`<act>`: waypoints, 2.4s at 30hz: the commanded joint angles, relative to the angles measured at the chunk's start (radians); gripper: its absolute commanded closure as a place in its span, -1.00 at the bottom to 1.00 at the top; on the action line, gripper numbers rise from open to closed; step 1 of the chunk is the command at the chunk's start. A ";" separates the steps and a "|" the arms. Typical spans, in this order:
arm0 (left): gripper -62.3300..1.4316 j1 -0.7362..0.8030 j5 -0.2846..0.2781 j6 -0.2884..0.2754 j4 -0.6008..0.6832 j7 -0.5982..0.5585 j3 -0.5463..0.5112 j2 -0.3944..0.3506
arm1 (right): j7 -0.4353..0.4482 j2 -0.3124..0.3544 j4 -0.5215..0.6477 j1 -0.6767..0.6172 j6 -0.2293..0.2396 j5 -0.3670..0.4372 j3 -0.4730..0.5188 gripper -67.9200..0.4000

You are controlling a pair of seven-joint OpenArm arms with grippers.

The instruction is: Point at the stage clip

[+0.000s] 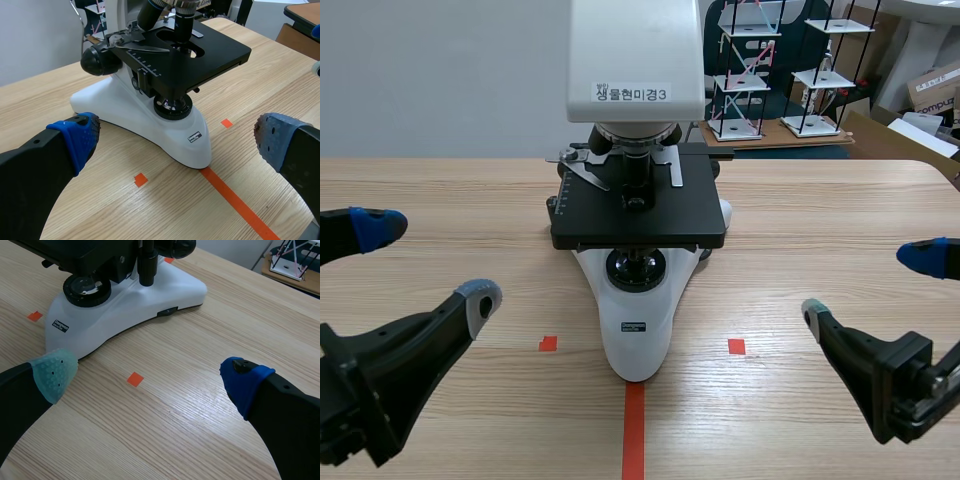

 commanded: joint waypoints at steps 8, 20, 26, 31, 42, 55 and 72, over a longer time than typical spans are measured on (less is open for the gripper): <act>-1.00 -0.001 -0.006 -0.002 0.006 0.002 -0.006 0.002 | 0.006 0.008 0.010 -0.002 -0.004 0.011 0.012 -0.87; -1.00 -0.001 -0.006 -0.002 0.006 0.002 -0.006 0.002 | 0.006 0.008 0.010 -0.002 -0.004 0.010 0.012 -0.87; -0.47 -0.001 0.002 0.010 0.006 0.002 -0.006 0.002 | 0.006 0.008 0.010 -0.002 -0.004 -0.028 0.012 -0.87; 0.92 -0.005 0.032 0.051 0.006 -0.005 -0.008 -0.015 | 0.003 0.008 0.010 -0.002 -0.004 -0.027 0.012 -0.87; 0.91 -0.200 0.019 0.045 -0.074 0.052 -0.008 -0.149 | 0.003 0.008 0.010 -0.002 -0.004 -0.027 0.012 -0.87; 0.91 -0.582 -0.253 -0.043 -0.196 0.265 0.114 -0.312 | 0.003 0.008 0.010 -0.002 -0.004 -0.027 0.012 -0.87; 0.91 -0.924 -0.277 -0.043 -0.291 0.414 0.446 -0.267 | 0.003 0.008 0.010 -0.002 -0.004 -0.027 0.012 -0.87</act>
